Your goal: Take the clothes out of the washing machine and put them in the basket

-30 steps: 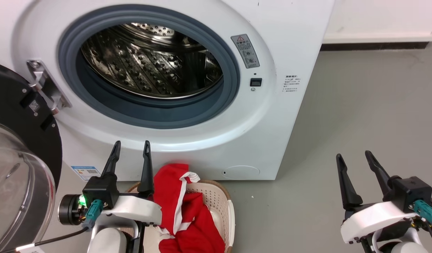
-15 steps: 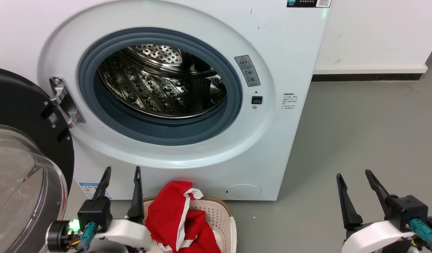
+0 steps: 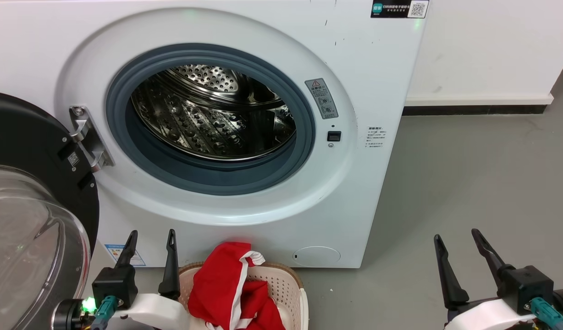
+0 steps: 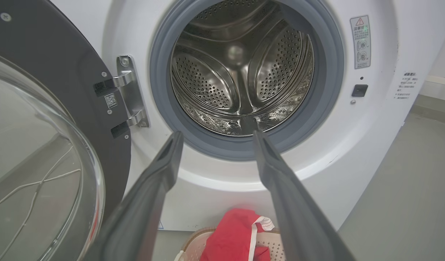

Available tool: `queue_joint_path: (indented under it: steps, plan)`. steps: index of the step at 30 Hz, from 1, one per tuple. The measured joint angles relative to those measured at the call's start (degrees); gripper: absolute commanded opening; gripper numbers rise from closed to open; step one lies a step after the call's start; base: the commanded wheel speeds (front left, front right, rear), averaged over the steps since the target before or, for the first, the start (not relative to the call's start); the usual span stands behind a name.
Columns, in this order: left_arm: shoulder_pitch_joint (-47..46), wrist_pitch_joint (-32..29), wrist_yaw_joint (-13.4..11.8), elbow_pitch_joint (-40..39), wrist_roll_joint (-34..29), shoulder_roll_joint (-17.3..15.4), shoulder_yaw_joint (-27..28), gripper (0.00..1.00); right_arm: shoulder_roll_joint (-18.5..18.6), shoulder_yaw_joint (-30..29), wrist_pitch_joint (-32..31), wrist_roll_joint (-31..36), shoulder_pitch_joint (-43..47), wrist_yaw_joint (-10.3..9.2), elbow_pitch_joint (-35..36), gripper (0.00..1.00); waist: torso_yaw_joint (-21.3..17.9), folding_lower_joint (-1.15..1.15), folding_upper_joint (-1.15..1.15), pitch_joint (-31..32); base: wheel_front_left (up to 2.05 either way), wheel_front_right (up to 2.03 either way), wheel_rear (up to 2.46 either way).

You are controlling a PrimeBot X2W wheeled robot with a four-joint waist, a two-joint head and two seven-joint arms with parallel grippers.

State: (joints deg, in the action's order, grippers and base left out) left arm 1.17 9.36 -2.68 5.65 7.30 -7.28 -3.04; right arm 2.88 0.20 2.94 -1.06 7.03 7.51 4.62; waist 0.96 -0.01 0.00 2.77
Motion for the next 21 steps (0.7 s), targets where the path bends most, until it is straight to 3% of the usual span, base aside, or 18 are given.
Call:
queue_joint_path:
  steps: [15, 16, 21]
  plan:
    - [0.00, -1.37, -0.36, -1.03, 0.34, -0.79, -0.71, 1.00, -0.01, 1.05, 0.18, -0.05, -0.43, 0.00, -0.53, 1.00, -0.38, 0.01, 0.00, -1.10, 0.00, 0.00, 0.00]
    - [0.01, -1.37, -0.37, -1.03, 0.34, -0.85, -0.75, 0.00, -0.01, 1.10, 0.27, -0.07, -0.50, 0.00, -0.59, 0.00, -0.38, 0.01, 0.00, -1.13, 0.00, 0.00, 0.00]
    - [1.09, -1.90, -0.34, 1.59, 1.26, -0.18, -0.66, 0.00, -0.03, 1.24, 0.05, -0.94, 0.71, 0.01, -2.77, 0.00, -0.40, 0.01, 0.00, -1.17, 0.00, 0.00, 0.00]
